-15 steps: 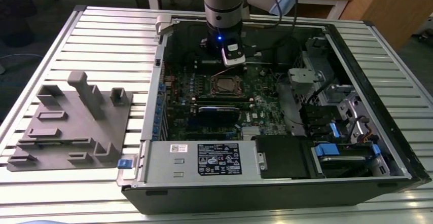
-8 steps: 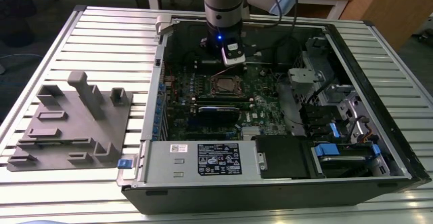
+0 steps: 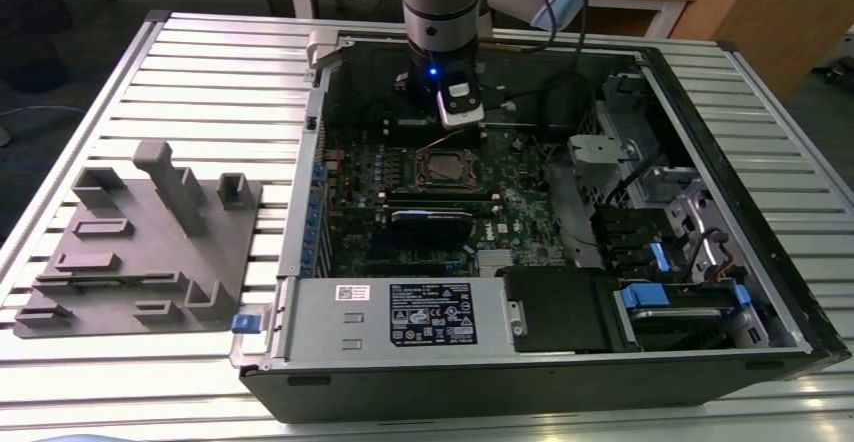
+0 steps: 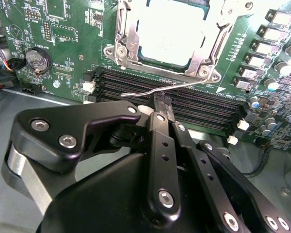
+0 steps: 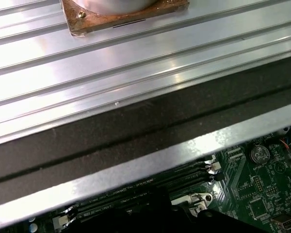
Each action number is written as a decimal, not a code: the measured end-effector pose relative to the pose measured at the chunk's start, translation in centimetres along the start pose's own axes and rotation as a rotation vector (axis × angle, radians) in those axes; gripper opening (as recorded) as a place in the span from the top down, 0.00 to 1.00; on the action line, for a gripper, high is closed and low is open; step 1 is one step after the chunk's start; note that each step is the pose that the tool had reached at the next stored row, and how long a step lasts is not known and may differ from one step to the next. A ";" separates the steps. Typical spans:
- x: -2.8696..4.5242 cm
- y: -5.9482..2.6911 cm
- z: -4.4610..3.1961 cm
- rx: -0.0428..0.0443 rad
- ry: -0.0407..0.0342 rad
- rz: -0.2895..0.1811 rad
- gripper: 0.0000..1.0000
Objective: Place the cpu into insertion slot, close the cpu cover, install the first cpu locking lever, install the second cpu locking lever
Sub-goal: 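Install the first cpu locking lever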
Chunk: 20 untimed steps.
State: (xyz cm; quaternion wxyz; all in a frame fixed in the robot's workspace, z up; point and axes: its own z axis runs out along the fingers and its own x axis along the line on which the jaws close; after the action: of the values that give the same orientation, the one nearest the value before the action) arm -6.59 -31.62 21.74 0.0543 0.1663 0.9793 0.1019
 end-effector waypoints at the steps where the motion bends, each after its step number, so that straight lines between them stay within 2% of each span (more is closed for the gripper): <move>1: 0.00 0.01 0.00 0.0000 0.0000 0.000 0.89; 15: 0.38 0.05 -0.02 -0.0001 0.0001 0.000 0.89; 20: 0.36 0.12 -0.32 -0.0010 0.0003 0.000 0.89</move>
State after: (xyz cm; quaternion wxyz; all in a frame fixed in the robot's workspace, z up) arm -6.94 -31.45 22.06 0.0542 0.1664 0.9792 0.1024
